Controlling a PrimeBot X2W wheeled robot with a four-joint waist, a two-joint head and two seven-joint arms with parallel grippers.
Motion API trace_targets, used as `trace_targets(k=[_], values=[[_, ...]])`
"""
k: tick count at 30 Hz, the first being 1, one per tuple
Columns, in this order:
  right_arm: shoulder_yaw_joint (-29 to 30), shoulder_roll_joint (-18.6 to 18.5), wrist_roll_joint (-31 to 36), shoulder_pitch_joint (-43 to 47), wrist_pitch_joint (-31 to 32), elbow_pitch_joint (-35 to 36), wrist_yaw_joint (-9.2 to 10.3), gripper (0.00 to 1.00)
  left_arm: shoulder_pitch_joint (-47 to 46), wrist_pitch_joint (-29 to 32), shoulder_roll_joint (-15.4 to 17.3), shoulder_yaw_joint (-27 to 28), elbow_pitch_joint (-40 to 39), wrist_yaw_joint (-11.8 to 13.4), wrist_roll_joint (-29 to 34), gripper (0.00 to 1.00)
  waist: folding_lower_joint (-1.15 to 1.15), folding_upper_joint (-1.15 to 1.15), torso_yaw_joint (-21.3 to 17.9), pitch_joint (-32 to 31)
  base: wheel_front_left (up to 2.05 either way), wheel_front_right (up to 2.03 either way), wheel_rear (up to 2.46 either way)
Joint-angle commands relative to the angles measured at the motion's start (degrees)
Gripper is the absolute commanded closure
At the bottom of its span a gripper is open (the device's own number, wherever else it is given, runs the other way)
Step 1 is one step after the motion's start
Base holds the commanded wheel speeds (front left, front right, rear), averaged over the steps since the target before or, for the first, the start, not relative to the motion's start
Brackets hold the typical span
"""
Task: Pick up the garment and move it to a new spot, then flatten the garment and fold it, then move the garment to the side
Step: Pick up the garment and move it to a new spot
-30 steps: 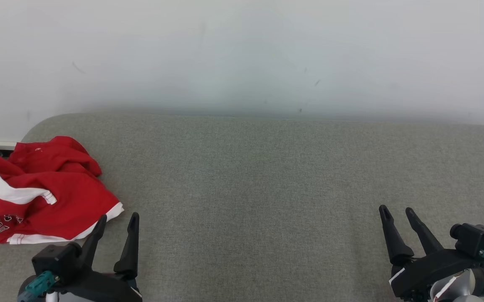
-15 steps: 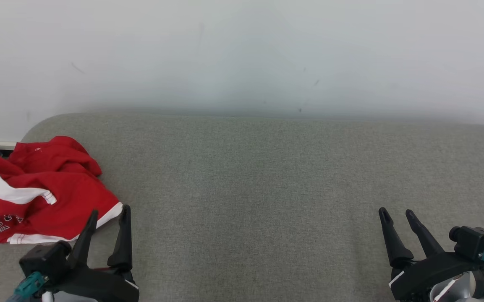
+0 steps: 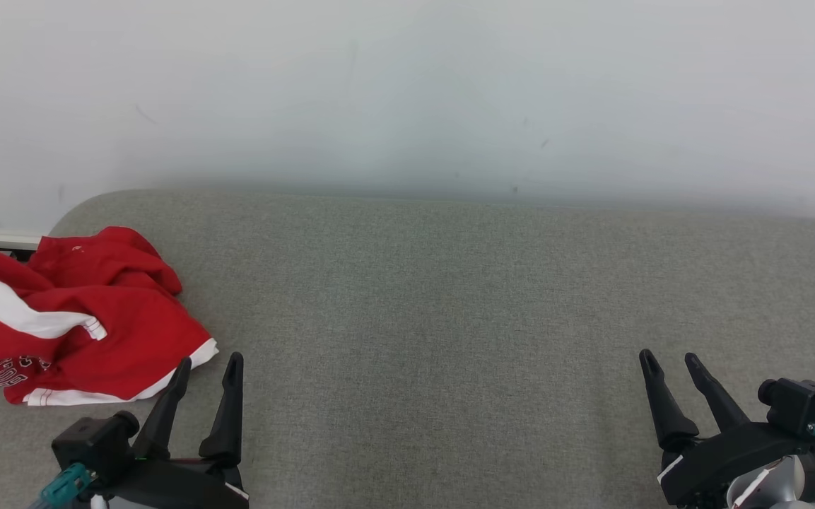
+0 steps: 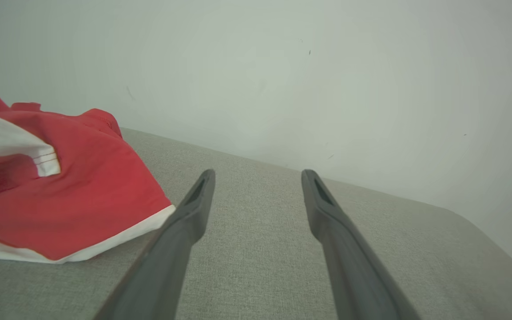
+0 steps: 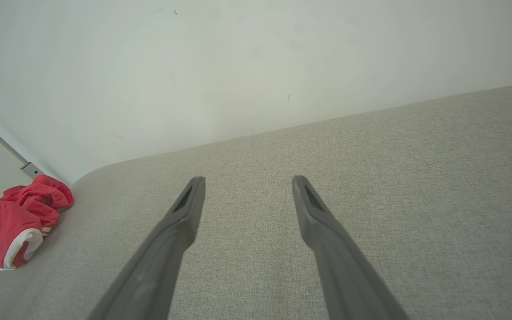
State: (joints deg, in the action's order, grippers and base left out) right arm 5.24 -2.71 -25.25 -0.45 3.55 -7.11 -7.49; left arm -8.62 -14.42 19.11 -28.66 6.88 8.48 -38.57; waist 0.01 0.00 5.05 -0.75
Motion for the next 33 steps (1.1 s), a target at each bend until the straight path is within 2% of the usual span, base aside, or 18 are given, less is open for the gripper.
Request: trace_targets(k=[1,10,14,15,26,33], values=[[0.3,-0.3,0.5,0.4,0.1,0.2,0.00,0.00,-0.6,-0.3,0.5,0.0,0.1,-0.3,0.6,0.00,-0.01,0.00,0.0,0.0,0.00,0.00,0.00],[0.8,-0.3,0.0,1.1,0.5,0.9,0.00,0.00,-1.1,-0.4,0.7,-0.1,0.6,-0.3,1.1,0.00,-0.01,0.00,3.1,0.0,0.00,0.00,0.00],[1.1,-0.3,-0.5,1.8,0.3,0.9,0.01,0.00,-1.0,-0.1,1.1,-0.2,0.8,0.0,1.4,0.00,-0.01,0.00,6.7,-0.5,0.00,0.00,0.00],[1.0,-0.3,-0.8,2.1,0.1,0.8,0.01,0.00,-0.8,0.2,1.4,-0.3,0.8,0.3,1.5,0.00,-0.01,0.00,9.0,-0.8,0.00,0.00,0.00],[-1.2,-0.3,-1.5,2.8,-1.2,-0.5,0.00,0.00,1.0,2.6,5.3,0.3,-0.9,3.7,3.5,0.00,-0.01,0.00,22.9,-2.1,0.00,0.00,0.00],[-6.2,-0.3,-1.3,-2.1,-0.2,-1.9,0.01,0.00,5.3,1.3,6.9,4.9,-4.9,8.5,2.3,0.00,-0.01,0.00,25.2,0.5,0.00,0.00,0.00]])
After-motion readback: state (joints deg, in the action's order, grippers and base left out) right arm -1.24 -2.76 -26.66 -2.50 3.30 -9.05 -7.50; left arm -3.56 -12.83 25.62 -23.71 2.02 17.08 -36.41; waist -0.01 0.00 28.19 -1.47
